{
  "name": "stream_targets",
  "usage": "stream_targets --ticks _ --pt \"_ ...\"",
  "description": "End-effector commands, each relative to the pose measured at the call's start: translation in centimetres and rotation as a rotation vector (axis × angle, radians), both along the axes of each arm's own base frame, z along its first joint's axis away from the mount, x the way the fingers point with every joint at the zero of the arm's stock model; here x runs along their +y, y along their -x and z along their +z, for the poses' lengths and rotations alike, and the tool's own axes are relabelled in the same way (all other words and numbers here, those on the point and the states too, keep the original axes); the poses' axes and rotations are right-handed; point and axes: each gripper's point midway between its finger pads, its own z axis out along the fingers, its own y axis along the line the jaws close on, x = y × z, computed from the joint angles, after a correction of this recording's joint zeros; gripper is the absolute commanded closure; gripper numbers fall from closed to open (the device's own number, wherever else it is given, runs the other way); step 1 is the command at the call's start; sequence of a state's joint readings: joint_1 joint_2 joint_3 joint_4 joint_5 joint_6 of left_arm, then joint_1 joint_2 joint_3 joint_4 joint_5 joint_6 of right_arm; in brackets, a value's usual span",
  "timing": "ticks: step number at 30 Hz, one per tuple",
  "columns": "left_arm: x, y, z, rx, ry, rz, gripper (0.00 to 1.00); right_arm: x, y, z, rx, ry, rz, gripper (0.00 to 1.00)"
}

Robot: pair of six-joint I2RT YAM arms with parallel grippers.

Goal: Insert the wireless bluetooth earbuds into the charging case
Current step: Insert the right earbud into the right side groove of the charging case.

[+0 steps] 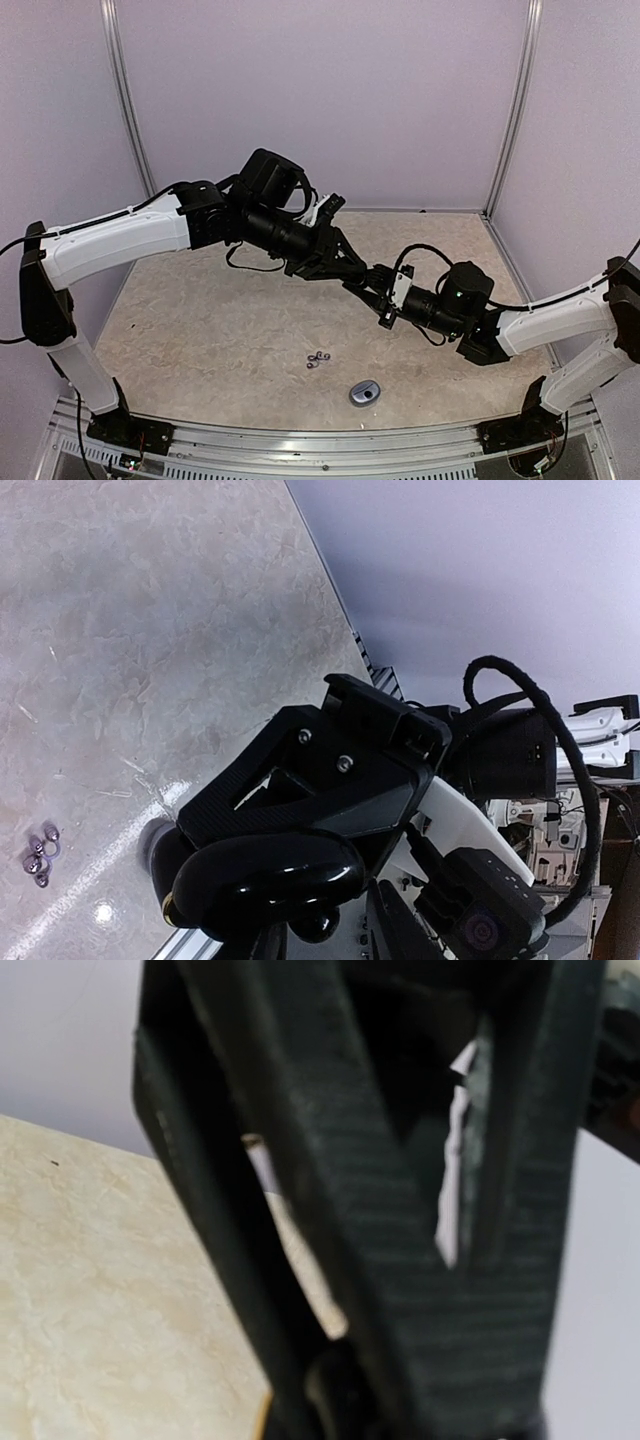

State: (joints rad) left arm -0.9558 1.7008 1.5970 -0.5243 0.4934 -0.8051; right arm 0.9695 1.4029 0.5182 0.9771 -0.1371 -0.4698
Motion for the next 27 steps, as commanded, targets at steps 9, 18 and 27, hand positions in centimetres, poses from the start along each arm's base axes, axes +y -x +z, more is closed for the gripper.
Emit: stream_targets --ticks 9,18,27 --pt "0.8 -1.3 -0.9 -0.041 -0.08 0.066 0.64 -0.4 2.0 5.3 -0.085 -0.185 0.071 1.0" --pt "1.5 -2.0 0.2 -0.082 -0.074 0.105 0.61 -0.6 2.1 5.4 -0.073 -0.198 0.075 1.0" --pt "1.8 -2.4 1.3 -0.124 -0.056 0.117 0.59 -0.8 2.0 5.3 -0.065 -0.202 0.072 1.0"
